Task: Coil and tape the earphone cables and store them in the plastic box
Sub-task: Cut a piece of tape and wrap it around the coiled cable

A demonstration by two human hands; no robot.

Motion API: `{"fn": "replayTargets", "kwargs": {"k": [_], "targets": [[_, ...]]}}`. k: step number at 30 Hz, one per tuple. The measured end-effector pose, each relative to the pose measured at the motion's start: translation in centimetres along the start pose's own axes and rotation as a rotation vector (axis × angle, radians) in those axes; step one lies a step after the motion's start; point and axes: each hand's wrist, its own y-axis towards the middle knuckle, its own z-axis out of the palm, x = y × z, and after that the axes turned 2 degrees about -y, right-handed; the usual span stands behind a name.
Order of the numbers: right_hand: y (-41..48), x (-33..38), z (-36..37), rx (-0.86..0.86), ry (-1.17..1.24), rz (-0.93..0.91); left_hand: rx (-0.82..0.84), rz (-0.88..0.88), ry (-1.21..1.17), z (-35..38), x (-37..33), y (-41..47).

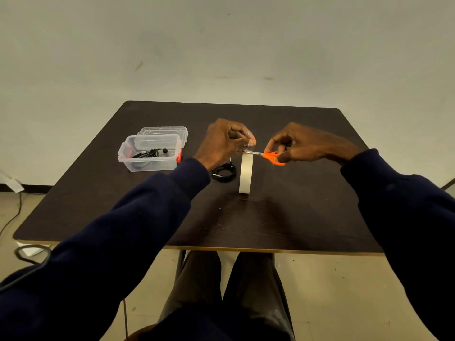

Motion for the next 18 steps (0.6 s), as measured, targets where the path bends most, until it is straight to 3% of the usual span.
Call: {"fn": "replayTargets", "kwargs": {"k": [18], "targets": [[-2.2,-1.5,0.4,-0.003,0.076,0.057,0.021,-0.066,-0.165,-0.5,-0.1,-0.7]]}}
